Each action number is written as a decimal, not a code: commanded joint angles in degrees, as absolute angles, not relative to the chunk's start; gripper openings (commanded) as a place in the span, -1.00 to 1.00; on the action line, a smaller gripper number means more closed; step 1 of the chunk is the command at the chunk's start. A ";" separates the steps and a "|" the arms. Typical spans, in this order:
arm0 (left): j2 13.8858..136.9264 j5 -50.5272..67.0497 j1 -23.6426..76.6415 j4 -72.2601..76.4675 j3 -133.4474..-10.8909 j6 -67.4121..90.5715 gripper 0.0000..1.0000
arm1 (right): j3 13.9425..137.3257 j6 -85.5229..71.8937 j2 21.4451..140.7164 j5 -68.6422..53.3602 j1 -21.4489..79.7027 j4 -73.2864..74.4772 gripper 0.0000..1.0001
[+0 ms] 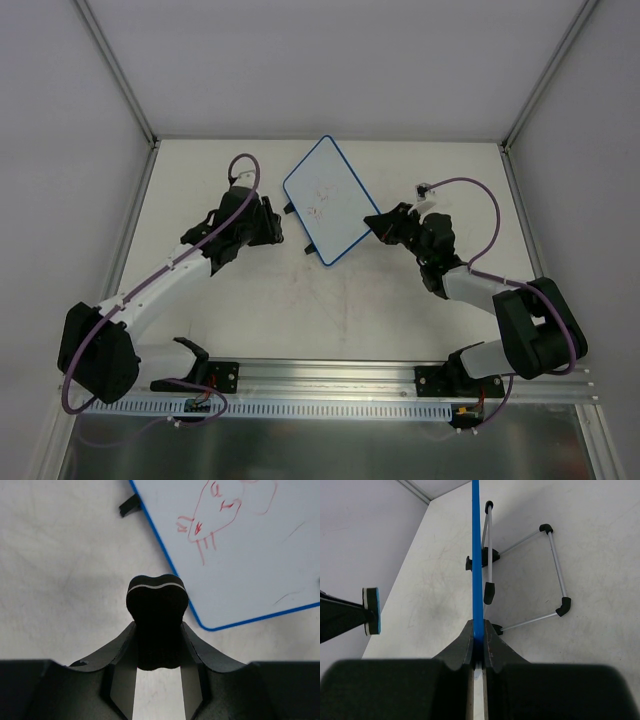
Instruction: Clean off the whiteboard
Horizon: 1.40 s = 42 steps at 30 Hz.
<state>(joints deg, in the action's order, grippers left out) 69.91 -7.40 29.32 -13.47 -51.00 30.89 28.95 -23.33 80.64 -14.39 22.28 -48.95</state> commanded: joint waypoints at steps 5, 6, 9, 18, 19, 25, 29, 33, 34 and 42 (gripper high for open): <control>82.69 -2.04 29.36 4.29 -62.99 24.00 -1.00 | 30.94 -19.07 80.86 -13.44 22.23 -49.92 -1.00; 85.84 2.50 28.92 5.44 -64.58 23.30 -1.00 | 30.94 -19.25 81.38 -13.62 22.24 -50.27 -0.99; 91.99 9.81 27.34 10.18 -70.04 22.42 -1.00 | 31.03 -19.42 81.47 -13.97 22.15 -50.45 -1.00; 98.35 15.73 25.14 20.83 -75.05 17.77 -1.00 | 31.29 -19.34 82.18 -13.89 22.24 -50.62 -0.99; 99.05 15.30 25.22 21.35 -75.49 17.32 -1.00 | 31.29 -19.42 82.18 -13.89 22.32 -50.62 -1.00; 104.22 17.39 24.79 25.22 -76.20 18.10 -1.00 | 31.64 -19.51 82.79 -14.24 22.24 -50.62 -1.00; 107.57 20.65 24.78 28.03 -76.47 19.07 -1.00 | 31.73 -19.51 82.97 -14.24 22.24 -50.71 -1.00; 106.44 17.86 25.31 32.51 -72.08 21.19 -1.00 | 31.64 -19.51 83.14 -14.24 22.24 -50.89 -1.00; 105.74 16.36 25.31 32.43 -71.81 20.05 -1.00 | 31.55 -19.51 83.06 -14.33 22.24 -50.89 -0.99; 107.22 15.02 25.58 24.97 -78.20 9.77 -1.00 | 31.73 -19.77 83.50 -14.85 22.24 -51.24 -1.00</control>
